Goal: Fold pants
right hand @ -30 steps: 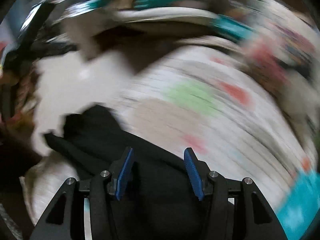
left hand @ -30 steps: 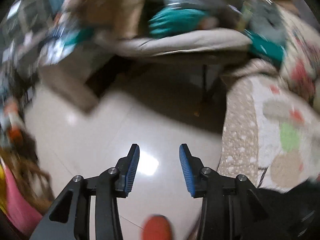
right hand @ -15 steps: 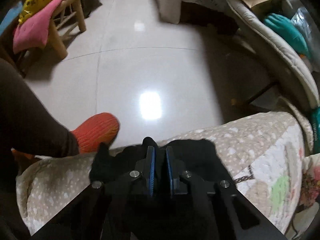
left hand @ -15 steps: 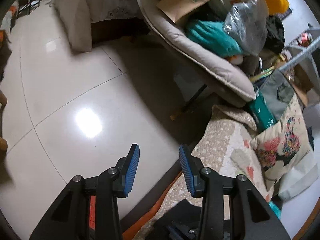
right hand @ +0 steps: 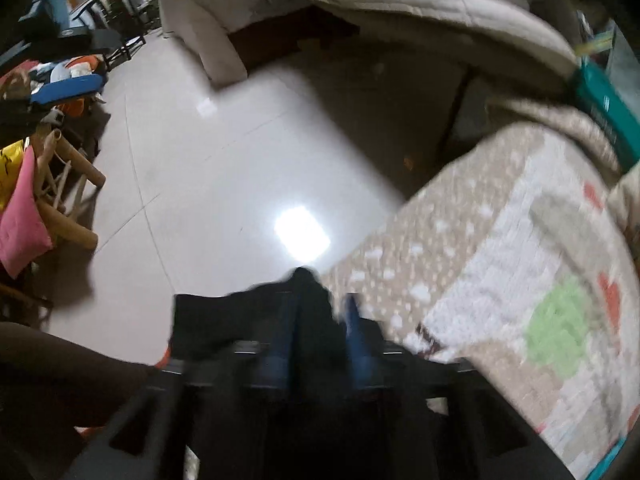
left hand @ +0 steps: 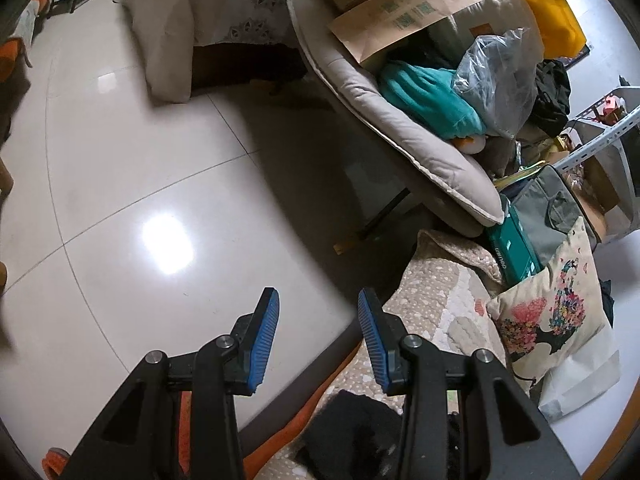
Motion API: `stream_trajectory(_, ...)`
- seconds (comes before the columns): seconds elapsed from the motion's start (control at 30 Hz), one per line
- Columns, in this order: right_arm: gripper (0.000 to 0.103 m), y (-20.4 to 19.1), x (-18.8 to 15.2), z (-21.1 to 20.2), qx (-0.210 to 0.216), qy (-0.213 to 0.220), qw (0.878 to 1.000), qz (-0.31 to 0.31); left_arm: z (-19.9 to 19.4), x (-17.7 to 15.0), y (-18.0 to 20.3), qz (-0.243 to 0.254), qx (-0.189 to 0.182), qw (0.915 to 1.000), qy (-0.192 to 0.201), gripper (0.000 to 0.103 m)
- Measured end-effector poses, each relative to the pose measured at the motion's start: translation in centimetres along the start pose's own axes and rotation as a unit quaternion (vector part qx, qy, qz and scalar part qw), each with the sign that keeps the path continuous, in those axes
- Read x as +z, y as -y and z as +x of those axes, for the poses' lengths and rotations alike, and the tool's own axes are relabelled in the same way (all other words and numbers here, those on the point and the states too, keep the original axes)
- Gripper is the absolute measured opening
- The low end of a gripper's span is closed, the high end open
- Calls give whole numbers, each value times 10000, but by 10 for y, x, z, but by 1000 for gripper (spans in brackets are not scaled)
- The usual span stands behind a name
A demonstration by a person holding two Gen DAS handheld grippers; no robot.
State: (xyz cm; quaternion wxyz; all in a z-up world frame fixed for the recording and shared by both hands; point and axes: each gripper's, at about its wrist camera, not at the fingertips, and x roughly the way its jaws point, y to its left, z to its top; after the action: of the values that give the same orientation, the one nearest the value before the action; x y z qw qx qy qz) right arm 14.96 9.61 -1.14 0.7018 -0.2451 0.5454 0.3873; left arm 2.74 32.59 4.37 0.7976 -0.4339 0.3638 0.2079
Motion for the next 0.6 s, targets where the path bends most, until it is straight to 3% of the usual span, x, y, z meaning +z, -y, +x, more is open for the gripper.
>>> stream_trajectory(0.13,78,-10,-13,20,-93,-464,9977,-490,1,-2,5,17,-43,10000,-12,40)
stream_trajectory(0.2,75,-21,-20,32,-348,-632,9938,-851,2,-4,8,56,-60,10000,-35,40)
stream_trajectory(0.23,65,-29,-22,35,-528,-625,9906,-1093,3,-4,9,66,-76,9999,-47,40)
stream_trajectory(0.27,40,-34,-21,34,-493,-608,9905,-1131,3,-5,10,74,-90,9999,-56,40)
stream_trajectory(0.33,24,-35,-14,31,-395,-597,9929,-951,3,-6,11,83,-78,9999,-32,40)
stream_trajectory(0.43,21,-37,-9,29,-592,-510,9918,-1013,2,-5,10,41,-55,10000,8,40)
stream_trajectory(0.6,20,-39,16,22,-552,-244,9952,-764,0,-3,4,-34,-9,9999,104,40)
